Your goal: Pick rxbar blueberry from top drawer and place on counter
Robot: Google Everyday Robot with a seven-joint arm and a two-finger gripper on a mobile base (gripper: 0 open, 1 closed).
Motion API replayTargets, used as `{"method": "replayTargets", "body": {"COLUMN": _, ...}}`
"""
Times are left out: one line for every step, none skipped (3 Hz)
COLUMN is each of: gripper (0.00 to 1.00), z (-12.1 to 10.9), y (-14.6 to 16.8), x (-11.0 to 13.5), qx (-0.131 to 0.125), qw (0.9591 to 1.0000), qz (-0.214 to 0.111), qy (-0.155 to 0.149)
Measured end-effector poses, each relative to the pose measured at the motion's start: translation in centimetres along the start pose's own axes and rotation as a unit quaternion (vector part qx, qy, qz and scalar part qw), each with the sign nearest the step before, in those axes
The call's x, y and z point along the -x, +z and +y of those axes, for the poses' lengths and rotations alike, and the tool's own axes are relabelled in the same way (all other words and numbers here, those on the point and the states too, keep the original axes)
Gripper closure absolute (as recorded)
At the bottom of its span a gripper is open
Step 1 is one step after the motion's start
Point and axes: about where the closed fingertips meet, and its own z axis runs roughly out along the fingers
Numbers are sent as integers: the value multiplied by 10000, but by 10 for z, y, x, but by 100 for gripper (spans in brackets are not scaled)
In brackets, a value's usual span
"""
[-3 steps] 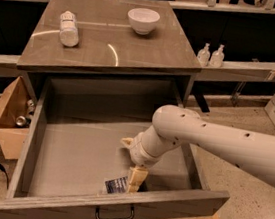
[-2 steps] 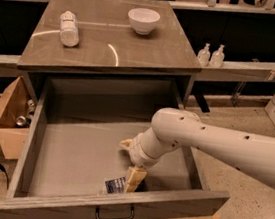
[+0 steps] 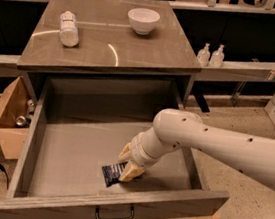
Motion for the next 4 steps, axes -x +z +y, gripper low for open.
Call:
{"method": "replayTargets", "body": {"gripper": 85, "z": 0, "y": -1, "x": 0, "qx": -3, "qw": 10000, "qz": 1, "qy": -3}}
{"method": "replayTargets", "body": {"gripper": 100, "z": -6, "y": -5, "x": 0, "qx": -49, "qw": 10000, "qz": 18, "qy": -59}}
{"method": "replayTargets", "body": {"gripper": 100, "z": -11, "y": -9, "x": 0, "qx": -108, "qw": 9999, "qz": 8, "qy": -61}}
{"method": "replayTargets", "body": {"gripper": 100, "z": -15, "y": -12, "x": 0, "qx": -169, "qw": 9998, "qz": -6, "qy": -58}}
